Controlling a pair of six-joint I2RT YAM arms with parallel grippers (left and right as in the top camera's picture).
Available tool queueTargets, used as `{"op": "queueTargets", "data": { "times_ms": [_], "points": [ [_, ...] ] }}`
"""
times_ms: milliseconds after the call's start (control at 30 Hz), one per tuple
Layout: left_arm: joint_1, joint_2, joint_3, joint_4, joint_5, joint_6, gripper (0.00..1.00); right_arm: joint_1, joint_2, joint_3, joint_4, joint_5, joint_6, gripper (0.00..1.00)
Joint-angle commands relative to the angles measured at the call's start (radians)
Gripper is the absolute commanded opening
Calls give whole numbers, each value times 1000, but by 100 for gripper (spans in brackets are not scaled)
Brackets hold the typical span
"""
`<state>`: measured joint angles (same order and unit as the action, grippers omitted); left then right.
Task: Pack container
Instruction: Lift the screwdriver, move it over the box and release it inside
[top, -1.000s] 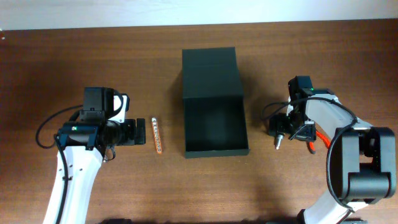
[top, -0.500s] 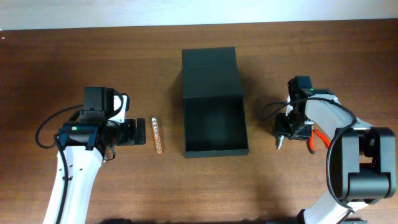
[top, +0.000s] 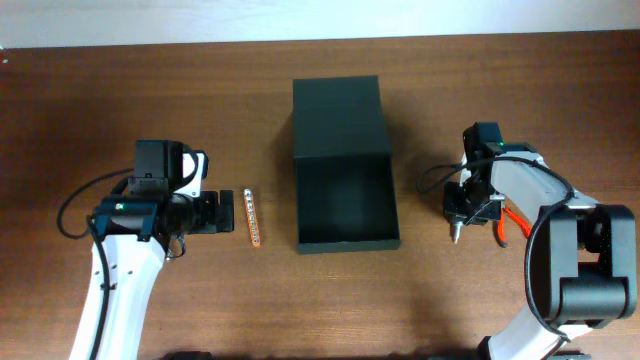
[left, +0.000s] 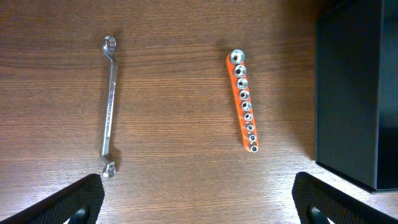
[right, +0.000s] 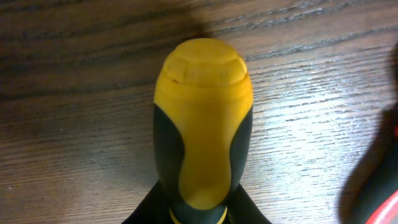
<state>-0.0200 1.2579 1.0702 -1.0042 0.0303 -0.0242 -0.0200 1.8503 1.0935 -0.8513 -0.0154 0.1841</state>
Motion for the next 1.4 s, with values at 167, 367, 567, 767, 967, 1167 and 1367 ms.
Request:
{"op": "queueTargets", "data": {
  "times_ms": [167, 367, 567, 767, 967, 1167, 1367],
  "points": [
    [3, -1, 17, 0, 8, -10, 99, -5, 5, -24, 3, 24, 4, 4],
    [3, -1, 17, 1, 8, -10, 99, -5, -27, 26, -31, 24, 3, 4],
    [3, -1, 17, 7, 3, -9, 99, 51, -150, 262, -203, 24, -129, 4],
    [19, -1, 17, 8, -49, -15, 99, 300, -214, 454, -353, -64, -465, 4],
    [112, -2, 17, 8, -8, -36, 99, 594, -195, 465, -317, -51, -682, 4],
    [140, -2, 17, 8, 4, -36, 99, 655, -89, 460, -261, -63, -705, 4],
    [140, -2, 17, 12, 4, -36, 99, 654, 66, 460, -225, -80, -731, 4]
  ]
}}
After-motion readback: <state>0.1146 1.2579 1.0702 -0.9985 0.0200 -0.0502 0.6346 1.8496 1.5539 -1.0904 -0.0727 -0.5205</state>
